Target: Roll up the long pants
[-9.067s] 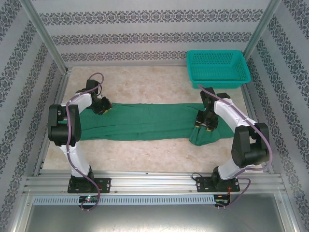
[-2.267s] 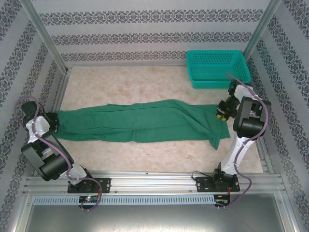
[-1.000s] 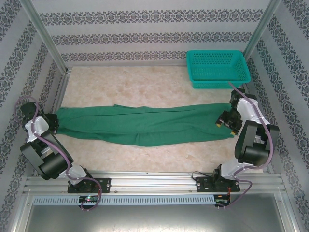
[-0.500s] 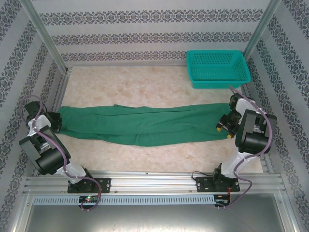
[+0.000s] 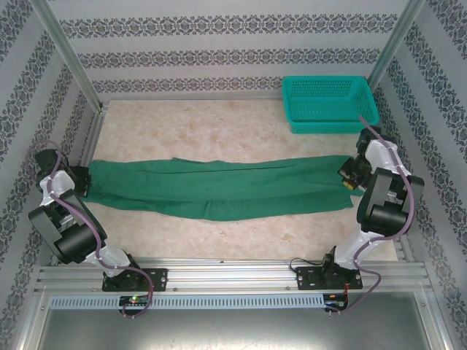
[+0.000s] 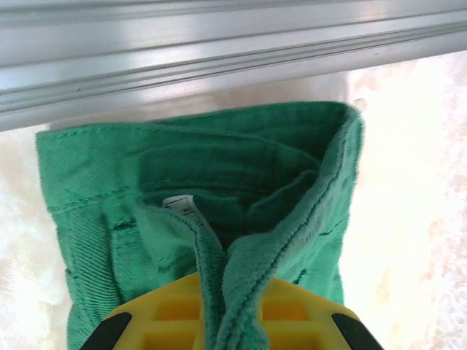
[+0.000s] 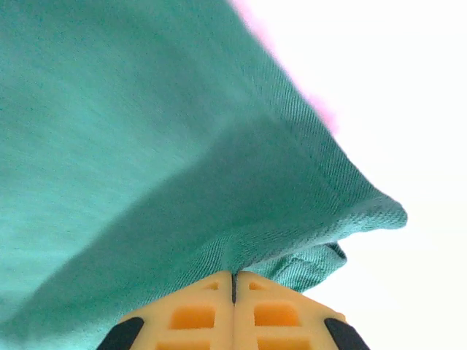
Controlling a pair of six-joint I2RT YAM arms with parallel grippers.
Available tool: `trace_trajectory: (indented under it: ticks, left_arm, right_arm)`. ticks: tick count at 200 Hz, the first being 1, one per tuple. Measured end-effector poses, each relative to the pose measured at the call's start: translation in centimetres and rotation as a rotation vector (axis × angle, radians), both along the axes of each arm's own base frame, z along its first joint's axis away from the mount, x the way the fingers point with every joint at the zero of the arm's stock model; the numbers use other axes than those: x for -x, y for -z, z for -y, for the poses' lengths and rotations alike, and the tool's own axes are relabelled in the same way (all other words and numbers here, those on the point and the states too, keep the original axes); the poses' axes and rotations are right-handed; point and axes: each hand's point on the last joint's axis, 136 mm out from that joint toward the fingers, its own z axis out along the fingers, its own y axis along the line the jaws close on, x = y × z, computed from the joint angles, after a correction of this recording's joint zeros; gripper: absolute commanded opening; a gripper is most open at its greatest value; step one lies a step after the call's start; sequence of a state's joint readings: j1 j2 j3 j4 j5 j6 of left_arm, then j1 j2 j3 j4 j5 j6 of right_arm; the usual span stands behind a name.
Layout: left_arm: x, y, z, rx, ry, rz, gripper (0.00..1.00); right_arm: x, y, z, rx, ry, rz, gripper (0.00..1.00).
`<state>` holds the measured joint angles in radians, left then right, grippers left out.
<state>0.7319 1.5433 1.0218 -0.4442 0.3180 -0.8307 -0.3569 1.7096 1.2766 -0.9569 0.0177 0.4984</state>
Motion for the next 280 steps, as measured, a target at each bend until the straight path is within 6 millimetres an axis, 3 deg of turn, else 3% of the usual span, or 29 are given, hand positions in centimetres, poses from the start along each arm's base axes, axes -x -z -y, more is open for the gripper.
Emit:
trace_trajectory:
  ticks: [25,49,90,135,178,184,190,195,209,215,233,246,257,262,272,280]
  left_arm:
    - [-0.9,-2.8,-0.5,-0.034,0.015,0.030,0.00]
    - [-1.2,-5.4,-0.2,-0.063,0.038,0.049,0.00]
    - [0.6,-6.0,-0.1,-0.079,0.033,0.006,0.00]
    - [5.0,-4.9,-0.6,-0.076,-0.015,-0.069,0.00]
    - [8.3,-4.1,0.5,-0.106,-0.025,-0.137,0.01]
    - [8.7,-4.0,0.5,-0.110,-0.027,-0.151,0.09]
    - [9.0,-3.9,0.6,-0.115,-0.031,-0.161,0.19]
    - [9.3,-3.8,0.7,-0.120,-0.031,-0.169,0.30]
    - [10.1,-3.4,1.0,-0.133,-0.038,-0.188,0.50]
    - [10.5,-3.4,1.2,-0.139,-0.044,-0.193,0.51]
    - [11.0,-4.3,1.4,-0.165,-0.059,-0.184,0.53]
    - [11.0,-5.5,1.2,-0.184,-0.069,-0.159,0.53]
    - [10.5,-6.6,1.0,-0.197,-0.072,-0.127,0.49]
    - [10.1,-7.1,0.9,-0.201,-0.069,-0.106,0.46]
    - [9.2,-7.7,1.0,-0.211,-0.052,-0.069,0.27]
    - [8.0,-7.9,1.5,-0.210,-0.020,-0.037,0.08]
  right_arm:
    - [-1.0,-4.4,1.3,0.038,0.023,0.118,0.00]
    - [-0.2,-5.7,1.7,0.034,0.048,0.147,0.00]
    - [2.5,-4.4,0.8,0.009,0.066,0.119,0.00]
    - [4.6,-3.5,-0.4,-0.010,0.067,0.121,0.00]
    - [7.1,-0.7,-1.5,-0.037,0.076,0.076,0.00]
    - [7.4,-0.3,-1.7,-0.041,0.075,0.071,0.11]
    - [7.7,-0.1,-1.8,-0.045,0.075,0.069,0.35]
    - [7.9,0.1,-2.0,-0.048,0.075,0.069,0.46]
    - [8.3,0.3,-2.3,-0.053,0.073,0.077,0.51]
    - [8.3,0.2,-2.4,-0.054,0.068,0.085,0.58]
    - [7.9,-0.5,-2.4,-0.045,0.064,0.121,0.59]
    - [7.5,-1.0,-2.2,-0.039,0.062,0.145,0.58]
    - [6.7,-1.7,-2.2,-0.036,0.056,0.175,0.50]
    - [6.2,-1.9,-2.3,-0.038,0.046,0.190,0.39]
    - [5.0,-2.3,-2.7,-0.041,0.025,0.218,0.00]
    - [3.7,-2.3,-3.3,-0.047,-0.008,0.232,0.00]
